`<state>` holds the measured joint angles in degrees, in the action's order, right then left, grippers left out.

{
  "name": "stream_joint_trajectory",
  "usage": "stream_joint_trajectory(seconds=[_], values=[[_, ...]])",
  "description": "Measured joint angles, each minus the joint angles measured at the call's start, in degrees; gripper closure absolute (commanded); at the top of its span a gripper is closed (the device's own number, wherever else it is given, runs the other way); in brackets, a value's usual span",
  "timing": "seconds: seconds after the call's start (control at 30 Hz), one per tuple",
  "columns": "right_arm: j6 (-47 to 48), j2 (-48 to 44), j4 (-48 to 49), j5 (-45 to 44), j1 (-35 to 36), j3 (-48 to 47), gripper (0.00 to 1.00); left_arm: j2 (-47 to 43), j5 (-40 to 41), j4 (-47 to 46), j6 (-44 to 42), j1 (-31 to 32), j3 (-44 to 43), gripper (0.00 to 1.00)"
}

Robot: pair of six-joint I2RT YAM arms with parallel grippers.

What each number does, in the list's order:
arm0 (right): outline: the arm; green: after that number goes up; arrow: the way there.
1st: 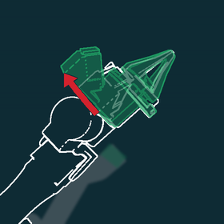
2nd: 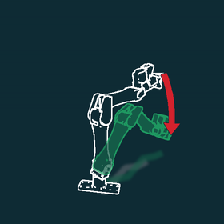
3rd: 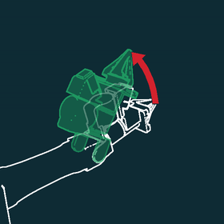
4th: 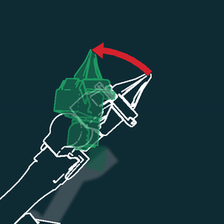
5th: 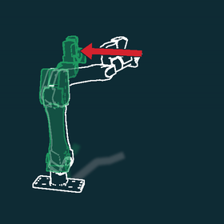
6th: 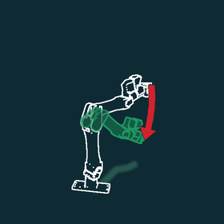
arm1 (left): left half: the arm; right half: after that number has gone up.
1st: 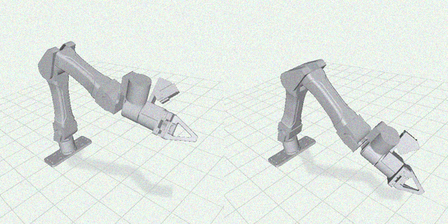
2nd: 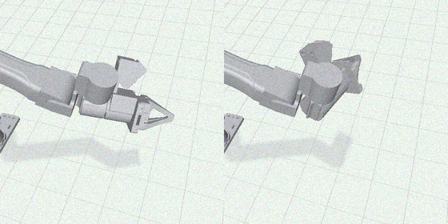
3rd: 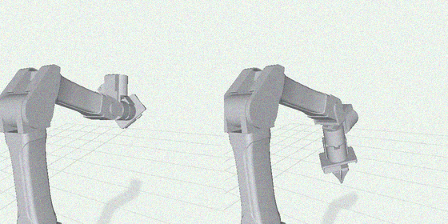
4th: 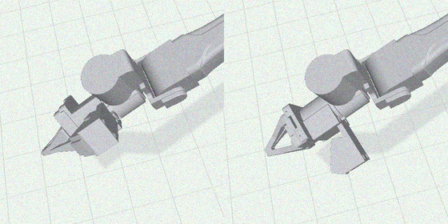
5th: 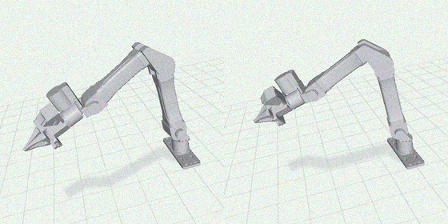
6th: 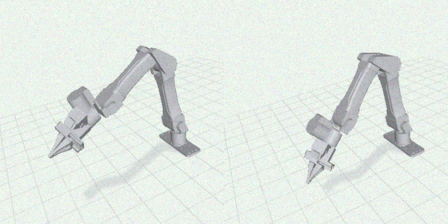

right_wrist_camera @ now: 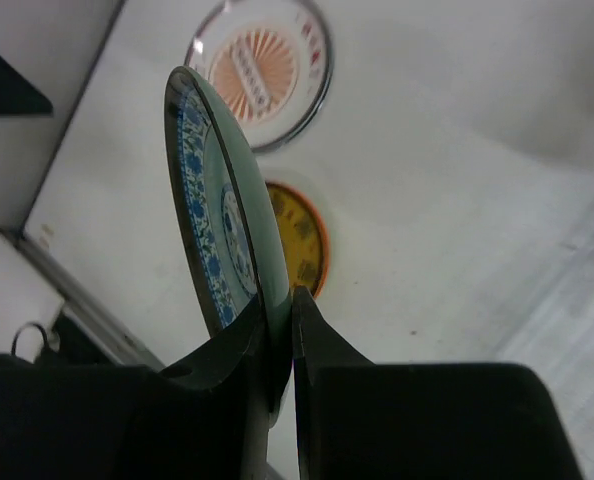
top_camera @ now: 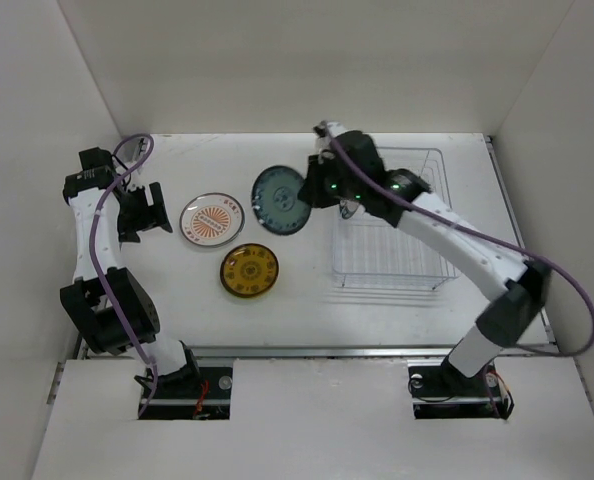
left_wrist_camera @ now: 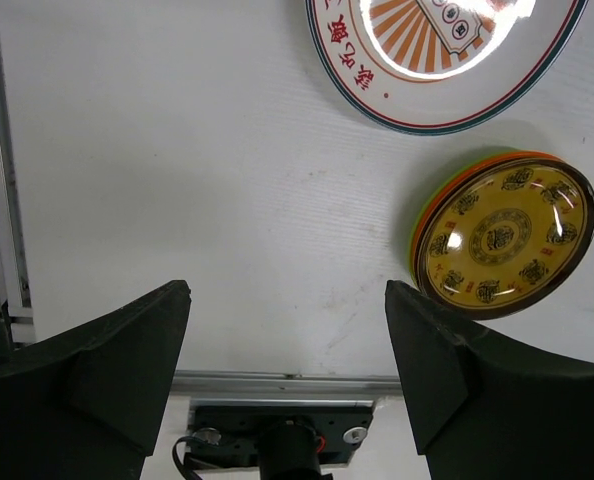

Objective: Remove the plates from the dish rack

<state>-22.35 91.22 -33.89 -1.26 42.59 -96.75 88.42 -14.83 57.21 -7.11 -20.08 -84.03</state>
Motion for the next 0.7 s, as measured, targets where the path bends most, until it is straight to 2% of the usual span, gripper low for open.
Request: stream_joint_trajectory(seconds=[0.17, 0.37, 0.4, 0.47, 0.5, 0.63, 0.7], values=[[0.37, 14.95, 3.08, 11.54, 2.56, 0.72, 1.0, -0.57, 0.81, 0.48, -0.46, 0.0, 0.0, 0.24], [0.33, 23.02, 3.37, 18.16, 3.3, 1.09, 0.98, -1.64, 1.44, 0.46, -0.59, 0.0, 0.02, 0.24], [0.35, 23.61, 3.52, 18.67, 3.41, 1.09, 0.81, -1.7, 1.46, 0.46, -0.59, 0.0, 0.02, 0.24], [0.33, 24.39, 3.89, 19.3, 3.56, 1.09, 0.58, -1.73, 1.53, 0.46, -0.59, 0.0, 0.02, 0.24], [0.35, 24.76, 3.98, 19.37, 3.65, 1.09, 0.42, -1.73, 1.55, 0.46, -0.59, 0.0, 0.04, 0.24], [0.7, 26.67, 3.56, 18.12, 3.96, 0.81, 0.32, -1.73, 1.57, 0.46, -0.59, 0.0, 0.04, 0.24], [0.92, 28.48, 2.69, 16.87, 4.0, -0.07, 0.31, -1.73, 1.6, 0.46, -0.59, 0.0, 0.04, 0.24]])
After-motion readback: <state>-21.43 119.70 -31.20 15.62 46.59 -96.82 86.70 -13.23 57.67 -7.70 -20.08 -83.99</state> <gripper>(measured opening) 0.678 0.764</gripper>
